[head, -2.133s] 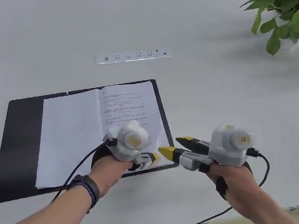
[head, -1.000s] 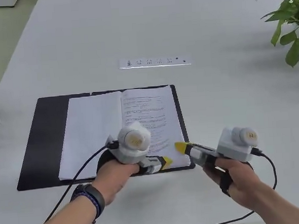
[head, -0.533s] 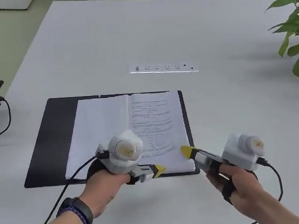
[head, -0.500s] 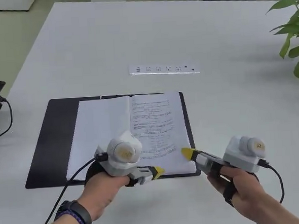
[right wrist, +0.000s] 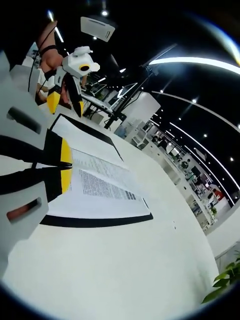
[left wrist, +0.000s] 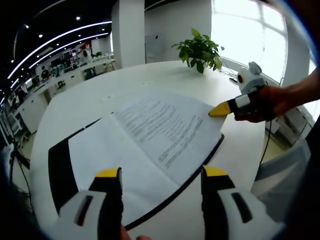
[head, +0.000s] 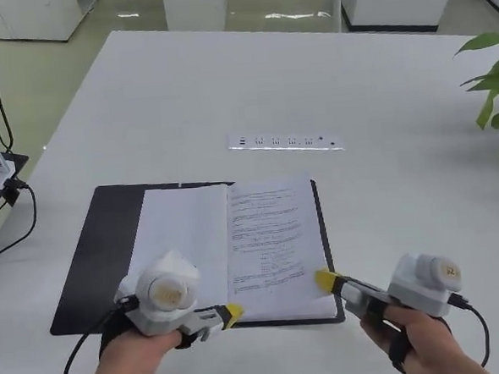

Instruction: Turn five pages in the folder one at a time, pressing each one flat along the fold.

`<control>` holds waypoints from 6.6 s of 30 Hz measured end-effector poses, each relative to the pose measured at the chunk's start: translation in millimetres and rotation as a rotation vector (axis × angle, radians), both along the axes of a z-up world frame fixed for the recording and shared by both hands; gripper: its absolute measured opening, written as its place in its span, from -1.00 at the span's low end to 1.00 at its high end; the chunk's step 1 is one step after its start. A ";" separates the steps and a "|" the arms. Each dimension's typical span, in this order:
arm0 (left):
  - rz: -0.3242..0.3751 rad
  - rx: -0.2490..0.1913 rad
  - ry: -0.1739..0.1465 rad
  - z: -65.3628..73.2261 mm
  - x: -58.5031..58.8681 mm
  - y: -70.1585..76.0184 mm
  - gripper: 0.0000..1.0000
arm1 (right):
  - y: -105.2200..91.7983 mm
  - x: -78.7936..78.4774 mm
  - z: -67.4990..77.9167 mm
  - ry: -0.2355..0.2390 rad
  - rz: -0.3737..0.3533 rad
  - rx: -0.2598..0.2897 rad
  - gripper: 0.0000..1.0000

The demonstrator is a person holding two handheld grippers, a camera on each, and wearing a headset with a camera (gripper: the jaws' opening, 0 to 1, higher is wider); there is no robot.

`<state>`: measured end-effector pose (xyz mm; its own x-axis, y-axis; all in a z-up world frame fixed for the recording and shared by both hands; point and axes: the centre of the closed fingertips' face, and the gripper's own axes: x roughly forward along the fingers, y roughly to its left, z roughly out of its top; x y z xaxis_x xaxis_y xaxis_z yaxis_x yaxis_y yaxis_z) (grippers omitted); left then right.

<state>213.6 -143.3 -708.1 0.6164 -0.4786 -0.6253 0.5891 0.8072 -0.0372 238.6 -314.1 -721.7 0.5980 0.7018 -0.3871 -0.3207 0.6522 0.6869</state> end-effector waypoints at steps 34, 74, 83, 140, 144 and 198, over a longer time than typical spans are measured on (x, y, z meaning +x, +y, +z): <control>0.194 -0.049 -0.051 22.0 -11.0 100.2 0.31 | 72.8 1.5 40.2 -0.078 0.007 0.054 -1.00; 0.240 -0.008 -0.077 31.2 -28.3 168.4 0.30 | 224.6 -4.2 41.2 -0.045 0.247 0.097 -1.00; 0.245 -0.020 -0.081 29.9 -33.2 177.5 0.31 | 251.8 -10.1 29.2 -0.020 0.290 0.092 -1.00; 0.286 -0.159 -0.039 11.0 -41.5 178.7 0.34 | 323.0 -38.1 -35.9 0.080 0.423 0.049 -0.02; 0.272 -0.136 -0.018 3.7 -50.6 177.3 0.34 | 312.0 -53.1 -28.1 0.051 0.453 0.046 -0.02; 0.069 -0.062 0.069 -48.4 -0.3 118.6 -0.53 | 124.0 -27.7 21.2 -0.149 0.105 -0.135 -0.14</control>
